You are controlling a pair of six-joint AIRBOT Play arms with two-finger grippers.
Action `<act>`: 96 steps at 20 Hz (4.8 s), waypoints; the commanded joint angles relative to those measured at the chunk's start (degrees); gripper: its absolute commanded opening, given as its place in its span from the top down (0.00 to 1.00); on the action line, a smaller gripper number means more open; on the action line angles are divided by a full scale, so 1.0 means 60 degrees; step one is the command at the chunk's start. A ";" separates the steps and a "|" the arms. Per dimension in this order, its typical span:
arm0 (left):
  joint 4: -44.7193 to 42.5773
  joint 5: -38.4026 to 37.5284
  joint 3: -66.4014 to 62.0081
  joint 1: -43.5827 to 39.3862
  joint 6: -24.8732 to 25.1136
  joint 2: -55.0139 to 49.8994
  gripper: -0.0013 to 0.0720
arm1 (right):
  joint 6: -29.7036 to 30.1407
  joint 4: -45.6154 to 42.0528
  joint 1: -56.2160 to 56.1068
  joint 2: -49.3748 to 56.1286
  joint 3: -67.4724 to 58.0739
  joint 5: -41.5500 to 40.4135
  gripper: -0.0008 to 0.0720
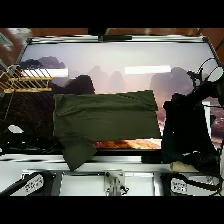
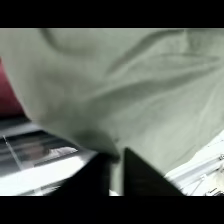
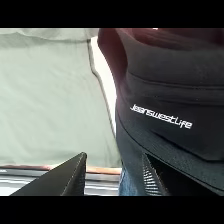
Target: Fold the shirts.
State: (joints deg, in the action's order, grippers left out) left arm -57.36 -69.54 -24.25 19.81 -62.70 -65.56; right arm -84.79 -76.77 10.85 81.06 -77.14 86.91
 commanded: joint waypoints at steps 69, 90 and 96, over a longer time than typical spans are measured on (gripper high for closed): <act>0.1260 -0.0481 -0.6328 -0.0153 0.0499 -0.1249 0.94 | 0.0568 0.1716 -0.0954 0.0630 0.0845 -0.3515 0.89; 0.1643 -0.0965 -0.8765 -0.0503 -0.0637 -0.5042 0.20 | -0.0259 0.1413 -0.1337 0.2874 -0.1071 -0.4473 0.26; 0.1647 -0.1545 -0.8765 -0.0510 -0.0637 -0.4972 0.20 | -0.0543 0.1592 -0.1104 0.3238 -0.1067 -0.4554 0.26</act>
State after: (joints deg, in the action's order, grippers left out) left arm -47.53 -76.71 -76.77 16.78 -66.63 -95.53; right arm -87.15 -68.23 3.81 99.09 -83.50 59.79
